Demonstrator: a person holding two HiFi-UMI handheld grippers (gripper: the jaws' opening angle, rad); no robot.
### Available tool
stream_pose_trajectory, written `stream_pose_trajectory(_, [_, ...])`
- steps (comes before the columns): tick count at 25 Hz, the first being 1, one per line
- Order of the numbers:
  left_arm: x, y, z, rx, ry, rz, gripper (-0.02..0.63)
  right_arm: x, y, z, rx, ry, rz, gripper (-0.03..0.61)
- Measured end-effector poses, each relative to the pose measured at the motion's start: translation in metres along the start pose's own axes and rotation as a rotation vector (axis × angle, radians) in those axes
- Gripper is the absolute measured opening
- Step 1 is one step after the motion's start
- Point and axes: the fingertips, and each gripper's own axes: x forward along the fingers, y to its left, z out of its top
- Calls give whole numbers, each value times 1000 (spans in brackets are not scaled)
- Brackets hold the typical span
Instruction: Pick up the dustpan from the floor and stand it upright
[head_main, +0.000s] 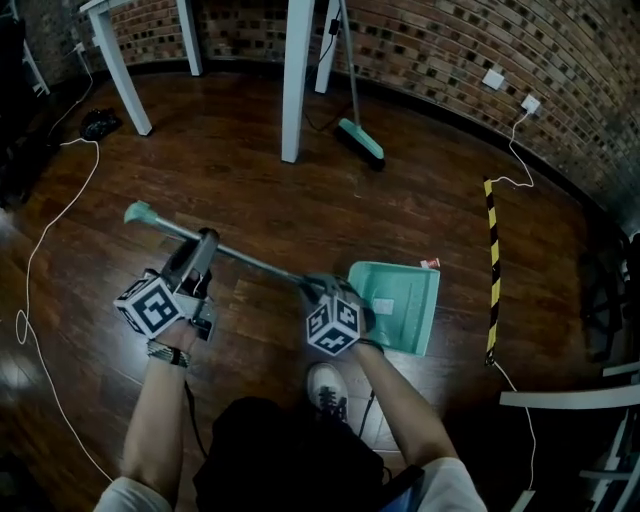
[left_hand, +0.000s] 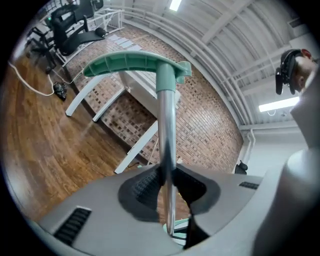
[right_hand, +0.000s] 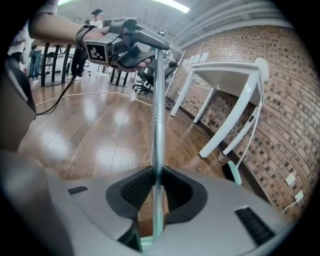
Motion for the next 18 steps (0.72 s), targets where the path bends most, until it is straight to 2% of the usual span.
stream_pose_trajectory(5, [25,-48,18,119,32,-38,92,-16,-18,8,77,-36,-67,78])
stream_pose_trajectory(9, [46,-85,25,214,64,-53,92,-27,-30,13,162,-82,-81,78])
stream_pose_trajectory(14, [73,-124,23,344,126,-54,95,-34,-44,13,249,-130,-101,80])
stream_pose_trajectory(18, [93,-155,21,430,145,-101,95,-41,-59,14,309,-168,-127,84])
